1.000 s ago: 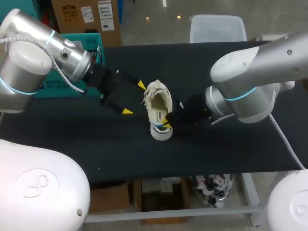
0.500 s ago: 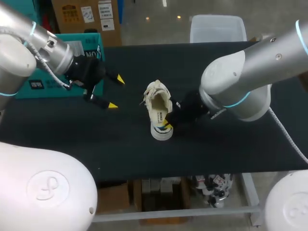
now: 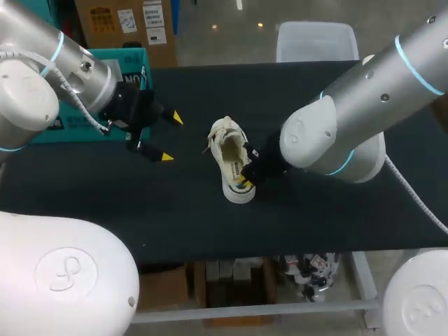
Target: Open the shoe tongue, take the insole out of the shoe, put the insole back into the shoe, and pack the shoe into the shoebox
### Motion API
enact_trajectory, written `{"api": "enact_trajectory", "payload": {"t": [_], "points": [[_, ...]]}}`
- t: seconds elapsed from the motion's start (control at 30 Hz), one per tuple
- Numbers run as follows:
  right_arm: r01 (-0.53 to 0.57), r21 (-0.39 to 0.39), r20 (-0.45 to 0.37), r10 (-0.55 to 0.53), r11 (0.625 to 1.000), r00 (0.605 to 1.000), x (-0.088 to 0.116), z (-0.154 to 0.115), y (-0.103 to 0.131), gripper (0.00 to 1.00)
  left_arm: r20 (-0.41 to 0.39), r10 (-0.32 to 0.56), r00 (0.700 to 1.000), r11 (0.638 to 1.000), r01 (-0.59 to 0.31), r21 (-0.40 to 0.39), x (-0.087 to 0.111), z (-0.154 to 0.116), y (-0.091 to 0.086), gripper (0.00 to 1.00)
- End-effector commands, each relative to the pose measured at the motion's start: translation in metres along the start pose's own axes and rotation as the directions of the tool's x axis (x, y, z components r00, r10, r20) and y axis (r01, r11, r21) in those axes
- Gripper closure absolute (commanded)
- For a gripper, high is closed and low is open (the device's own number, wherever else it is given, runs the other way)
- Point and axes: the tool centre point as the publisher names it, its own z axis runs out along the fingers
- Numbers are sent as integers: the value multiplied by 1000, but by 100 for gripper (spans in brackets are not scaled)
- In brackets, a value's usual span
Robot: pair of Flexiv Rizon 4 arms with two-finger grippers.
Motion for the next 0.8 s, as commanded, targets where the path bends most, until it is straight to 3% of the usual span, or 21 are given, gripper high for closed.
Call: {"api": "enact_trajectory", "payload": {"t": [0.03,0.1,0.17,0.23,0.27,0.4,0.63,0.8], "points": [[14,-59,354,8,998,935,4,13,-1,100,2,0,1000,1000,0,2,0,0,0,0],[26,-68,353,0,997,936,7,9,-4,100,2,0,1000,1000,0,2,0,0,0,0],[38,-84,352,-6,996,936,11,5,-7,88,2,0,1000,1000,0,2,0,0,0,0],[50,-99,353,-12,994,936,14,1,-10,69,2,0,1000,1000,0,2,0,0,0,0],[54,-108,354,-13,993,935,16,-1,-11,64,2,0,1000,1000,0,2,0,0,0,0],[68,-137,358,-15,988,933,20,-6,-15,54,2,0,1000,1000,0,2,0,0,0,0],[79,-187,365,-5,979,931,25,-16,-17,55,2,0,1000,1000,0,2,0,0,0,0],[102,-203,342,-28,974,939,32,-27,-18,64,2,0,1000,1000,0,2,0,0,0,0]]}}
